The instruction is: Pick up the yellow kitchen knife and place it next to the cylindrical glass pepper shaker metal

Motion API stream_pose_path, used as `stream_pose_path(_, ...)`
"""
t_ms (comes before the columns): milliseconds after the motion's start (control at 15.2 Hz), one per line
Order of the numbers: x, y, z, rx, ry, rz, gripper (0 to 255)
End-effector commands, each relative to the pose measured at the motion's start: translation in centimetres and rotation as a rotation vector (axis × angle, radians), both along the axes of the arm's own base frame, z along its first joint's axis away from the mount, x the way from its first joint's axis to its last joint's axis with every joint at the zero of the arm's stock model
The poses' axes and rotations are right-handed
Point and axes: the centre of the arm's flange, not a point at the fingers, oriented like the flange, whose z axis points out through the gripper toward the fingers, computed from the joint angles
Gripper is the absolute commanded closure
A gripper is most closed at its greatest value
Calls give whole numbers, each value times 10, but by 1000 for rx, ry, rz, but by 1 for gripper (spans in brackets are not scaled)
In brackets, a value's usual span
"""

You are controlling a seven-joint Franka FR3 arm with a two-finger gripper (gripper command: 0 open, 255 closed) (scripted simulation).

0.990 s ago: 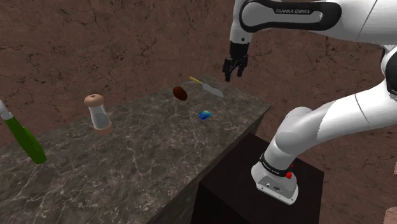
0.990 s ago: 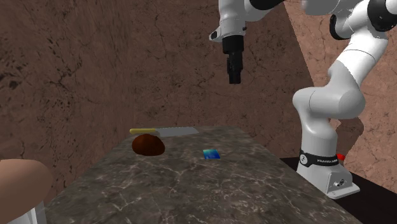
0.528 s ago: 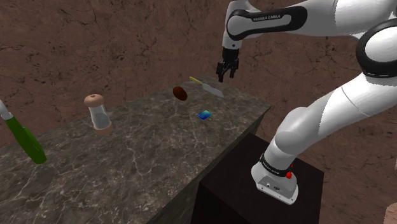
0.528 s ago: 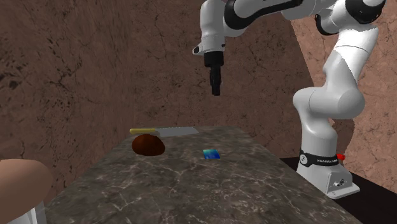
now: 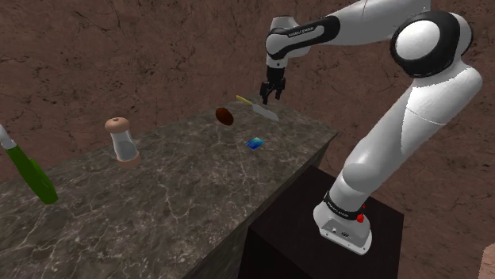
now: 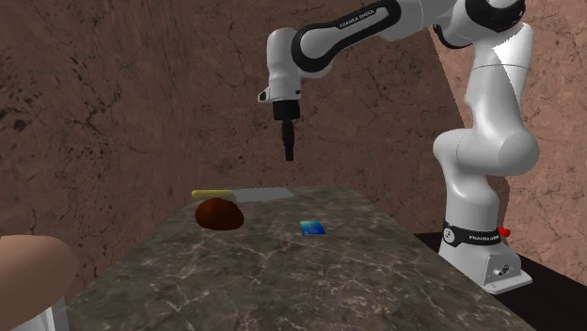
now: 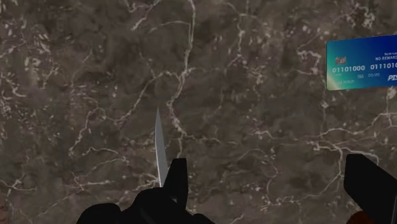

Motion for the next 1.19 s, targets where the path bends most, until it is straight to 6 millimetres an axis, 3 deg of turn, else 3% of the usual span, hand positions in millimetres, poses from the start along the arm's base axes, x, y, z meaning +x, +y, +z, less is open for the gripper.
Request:
stream_pose_path(0,18,-17,-14,0,-3,5,0)
stream_pose_path(858,135,-103,-101,11,-16,35,0)
stream_pose_path(1122,134,-103,-122,11,-16,35,0)
